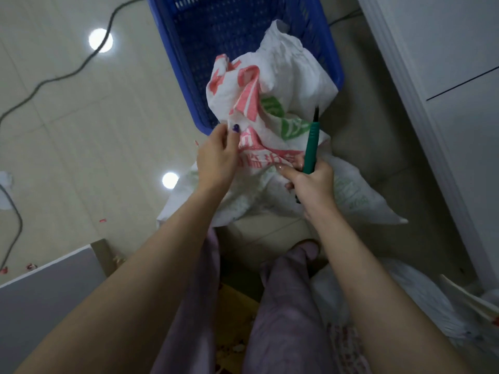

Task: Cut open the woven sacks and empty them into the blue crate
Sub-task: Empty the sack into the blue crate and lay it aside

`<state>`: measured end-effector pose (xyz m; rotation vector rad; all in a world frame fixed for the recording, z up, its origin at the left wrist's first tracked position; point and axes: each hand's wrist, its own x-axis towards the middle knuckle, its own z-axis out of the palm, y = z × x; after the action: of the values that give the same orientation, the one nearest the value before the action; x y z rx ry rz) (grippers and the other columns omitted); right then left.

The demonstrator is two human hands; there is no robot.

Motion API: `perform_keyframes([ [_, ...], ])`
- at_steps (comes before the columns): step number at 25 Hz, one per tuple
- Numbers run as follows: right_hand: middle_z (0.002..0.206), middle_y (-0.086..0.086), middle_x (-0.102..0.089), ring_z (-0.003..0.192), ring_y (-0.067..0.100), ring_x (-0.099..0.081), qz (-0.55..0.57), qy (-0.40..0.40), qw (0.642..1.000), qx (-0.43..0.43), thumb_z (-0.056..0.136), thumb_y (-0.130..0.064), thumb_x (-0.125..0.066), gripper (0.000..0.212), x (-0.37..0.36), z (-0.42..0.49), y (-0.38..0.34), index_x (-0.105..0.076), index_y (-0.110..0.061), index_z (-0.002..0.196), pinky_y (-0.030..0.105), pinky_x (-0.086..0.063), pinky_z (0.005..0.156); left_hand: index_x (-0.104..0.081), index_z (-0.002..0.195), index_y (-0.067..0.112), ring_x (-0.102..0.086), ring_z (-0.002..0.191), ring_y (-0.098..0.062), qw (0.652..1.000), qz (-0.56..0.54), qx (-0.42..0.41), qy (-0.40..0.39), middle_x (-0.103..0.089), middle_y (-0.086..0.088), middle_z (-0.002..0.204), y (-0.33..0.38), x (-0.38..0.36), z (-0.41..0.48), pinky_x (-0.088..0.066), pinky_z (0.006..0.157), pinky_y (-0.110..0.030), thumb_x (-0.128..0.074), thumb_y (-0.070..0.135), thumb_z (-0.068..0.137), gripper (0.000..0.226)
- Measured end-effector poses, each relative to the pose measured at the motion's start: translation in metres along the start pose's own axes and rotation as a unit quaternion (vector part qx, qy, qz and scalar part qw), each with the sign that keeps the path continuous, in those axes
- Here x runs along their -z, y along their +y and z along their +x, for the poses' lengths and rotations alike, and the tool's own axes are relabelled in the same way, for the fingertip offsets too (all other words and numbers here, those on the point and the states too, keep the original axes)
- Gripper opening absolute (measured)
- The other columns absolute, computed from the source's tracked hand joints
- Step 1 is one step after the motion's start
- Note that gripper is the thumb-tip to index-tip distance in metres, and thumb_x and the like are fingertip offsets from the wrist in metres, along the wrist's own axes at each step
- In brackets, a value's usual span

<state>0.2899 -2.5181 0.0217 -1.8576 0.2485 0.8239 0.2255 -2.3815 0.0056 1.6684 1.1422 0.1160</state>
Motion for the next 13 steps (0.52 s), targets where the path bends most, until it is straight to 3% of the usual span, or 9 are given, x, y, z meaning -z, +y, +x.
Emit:
perform_keyframes([
  [3,0.055,-0.007,-0.042,0.047,0.008,-0.044,0.091,-0.023,0.996,-0.008,0.077,0.005,-0.071,0.043,-0.015,-0.007,-0.025,-0.038,-0.018,0.063,0.022,-0.041,0.044,-0.064,0.105,0.009,-0.058,0.097,-0.021,0.998,-0.004,-0.021,-0.067,-0.066,-0.005,0.103,-0.003,-0.001,-0.009,-0.045,0.088,-0.037,-0.035,0.039,0.099,0.042],
  [7,0.055,-0.007,-0.045,0.051,0.009,-0.045,0.175,-0.005,0.984,-0.024,0.077,0.010,-0.068,0.046,-0.023,-0.009,-0.042,-0.037,-0.020,0.062,0.022,-0.040,0.045,-0.058,0.081,0.000,-0.054,0.083,-0.024,0.997,-0.017,-0.070,-0.029,-0.061,-0.012,0.088,-0.008,0.005,-0.011,-0.042,0.077,-0.038,-0.025,0.054,0.087,0.064],
  [10,0.047,-0.015,-0.050,0.056,0.007,-0.048,0.243,0.017,0.969,-0.048,0.079,0.011,-0.065,0.043,-0.028,-0.009,-0.051,-0.039,-0.021,0.065,0.021,-0.040,0.050,-0.060,0.079,0.006,-0.055,0.082,-0.017,0.991,-0.032,-0.122,-0.047,-0.060,-0.004,0.085,-0.004,0.009,-0.017,-0.042,0.075,-0.037,-0.028,0.054,0.088,0.058],
  [12,0.045,-0.016,-0.051,0.055,0.006,-0.049,0.260,0.029,0.963,-0.060,0.078,0.011,-0.064,0.042,-0.033,-0.007,-0.058,-0.039,-0.021,0.067,0.020,-0.041,0.050,-0.061,0.093,0.014,-0.056,0.090,-0.012,0.981,0.049,-0.173,-0.069,-0.062,0.000,0.092,-0.009,0.011,-0.015,-0.043,0.080,-0.035,-0.036,0.056,0.089,0.049],
  [13,0.048,-0.014,-0.052,0.055,0.006,-0.050,0.261,0.031,0.963,-0.063,0.078,0.011,-0.065,0.042,-0.035,-0.006,-0.063,-0.039,-0.020,0.067,0.020,-0.042,0.050,-0.058,0.113,0.014,-0.055,0.107,-0.016,0.964,0.143,-0.214,-0.074,-0.063,-0.003,0.111,-0.018,0.011,-0.011,-0.042,0.092,-0.036,-0.039,0.057,0.088,0.054],
])
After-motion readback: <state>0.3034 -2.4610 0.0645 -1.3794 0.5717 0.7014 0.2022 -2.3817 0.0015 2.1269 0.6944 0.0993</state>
